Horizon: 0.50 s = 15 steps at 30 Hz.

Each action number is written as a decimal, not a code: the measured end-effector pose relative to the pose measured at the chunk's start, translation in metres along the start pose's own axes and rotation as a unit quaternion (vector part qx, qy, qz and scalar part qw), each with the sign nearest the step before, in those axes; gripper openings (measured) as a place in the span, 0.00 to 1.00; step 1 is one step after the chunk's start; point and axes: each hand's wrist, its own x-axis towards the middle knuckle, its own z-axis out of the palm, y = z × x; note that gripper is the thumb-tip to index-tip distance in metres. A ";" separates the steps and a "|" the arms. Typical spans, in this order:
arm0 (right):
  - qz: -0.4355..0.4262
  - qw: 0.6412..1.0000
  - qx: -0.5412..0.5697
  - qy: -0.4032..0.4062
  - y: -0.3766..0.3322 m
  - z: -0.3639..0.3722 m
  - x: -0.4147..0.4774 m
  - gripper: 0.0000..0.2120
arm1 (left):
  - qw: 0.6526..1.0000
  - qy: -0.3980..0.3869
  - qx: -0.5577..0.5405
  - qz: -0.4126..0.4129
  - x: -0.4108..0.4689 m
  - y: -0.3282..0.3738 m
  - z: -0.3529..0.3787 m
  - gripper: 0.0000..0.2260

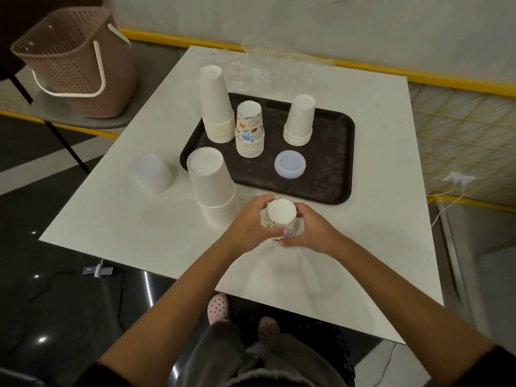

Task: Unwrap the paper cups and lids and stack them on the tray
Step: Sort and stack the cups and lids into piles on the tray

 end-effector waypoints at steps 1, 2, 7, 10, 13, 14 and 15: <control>-0.002 1.000 0.002 0.012 0.001 0.003 0.002 0.37 | 1.000 0.002 0.003 0.000 0.002 0.001 0.001 0.31; -0.005 1.000 0.004 0.025 0.002 0.007 0.003 0.37 | 1.000 0.004 0.007 0.000 0.003 0.002 0.002 0.30; -0.007 0.998 -0.003 0.064 0.003 0.011 0.007 0.34 | 1.000 0.011 0.020 0.000 0.008 0.001 0.003 0.28; -0.023 0.997 0.006 0.068 0.001 0.007 0.007 0.34 | 0.999 0.019 0.030 0.005 0.009 0.004 0.001 0.30; -0.047 0.996 -0.002 0.080 -0.005 -0.004 0.003 0.34 | 0.998 0.023 0.052 0.029 0.008 0.015 -0.004 0.30; -0.055 0.995 -0.005 0.085 -0.009 -0.009 0.002 0.33 | 0.997 0.026 0.060 0.039 0.008 0.021 -0.006 0.31; -0.062 0.994 -0.004 0.089 -0.013 -0.014 0.001 0.33 | 0.996 0.028 0.068 0.049 0.008 0.028 -0.008 0.30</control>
